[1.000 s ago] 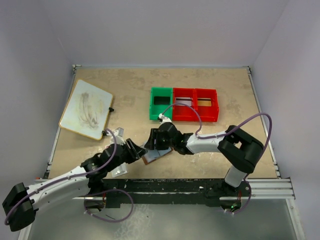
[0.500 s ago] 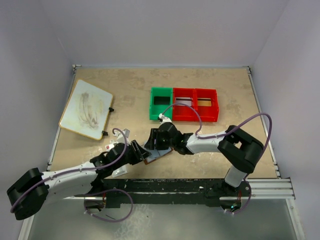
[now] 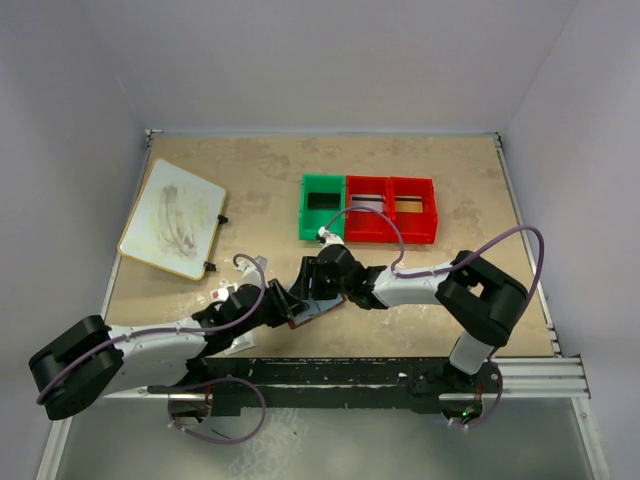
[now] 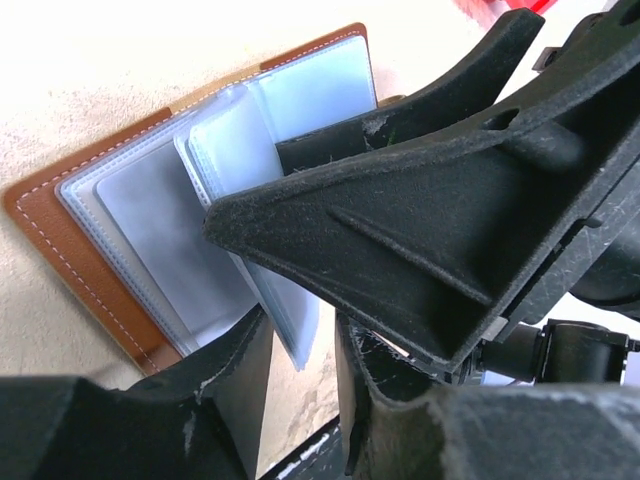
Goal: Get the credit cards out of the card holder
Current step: Adjust the card holder at the center of the board.
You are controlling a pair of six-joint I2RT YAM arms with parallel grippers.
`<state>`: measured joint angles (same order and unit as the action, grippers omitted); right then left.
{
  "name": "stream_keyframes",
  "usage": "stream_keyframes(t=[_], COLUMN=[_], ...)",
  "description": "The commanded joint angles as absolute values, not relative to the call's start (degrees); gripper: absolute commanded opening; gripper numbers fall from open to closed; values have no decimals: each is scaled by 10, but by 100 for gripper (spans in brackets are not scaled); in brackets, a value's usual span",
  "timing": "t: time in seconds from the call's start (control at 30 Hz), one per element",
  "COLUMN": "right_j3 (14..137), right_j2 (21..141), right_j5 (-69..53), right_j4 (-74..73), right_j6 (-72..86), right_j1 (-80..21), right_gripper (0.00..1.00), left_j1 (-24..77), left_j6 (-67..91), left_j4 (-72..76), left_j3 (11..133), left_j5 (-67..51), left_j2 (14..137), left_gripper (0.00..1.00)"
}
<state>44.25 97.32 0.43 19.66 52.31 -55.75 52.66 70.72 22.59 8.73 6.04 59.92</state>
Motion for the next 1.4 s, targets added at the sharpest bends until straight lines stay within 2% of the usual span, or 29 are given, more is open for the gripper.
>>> stream_keyframes(t=[0.0, 0.13, 0.3, 0.4, 0.53, 0.63, 0.83, 1.2, 1.37], right_j3=[425, 429, 433, 436, 438, 426, 388, 325, 310], right_j2=[966, 946, 888, 852, 812, 785, 738, 658, 634], right_j5=[5, 6, 40, 64, 102, 117, 139, 150, 143], right_j4=[145, 134, 93, 65, 26, 13, -8, -27, -20], right_j6=[517, 518, 511, 507, 506, 511, 527, 546, 548], right_j1=[-558, -559, -558, -555, -550, -539, -517, -476, -465], right_gripper=[50, 54, 69, 76, 80, 82, 84, 85, 86], left_j1=[527, 527, 527, 527, 527, 527, 527, 532, 536], left_j6=[698, 682, 649, 632, 613, 606, 596, 592, 587], left_j4=[295, 253, 185, 171, 169, 176, 193, 220, 212], left_j3=[102, 112, 129, 143, 166, 184, 222, 269, 270], left_j5=[60, 74, 89, 82, 64, 45, 16, -10, 4], left_j2=[616, 624, 611, 608, 625, 647, 692, 756, 772], left_gripper=[25, 19, 12, 11, 11, 15, 29, 36, 46])
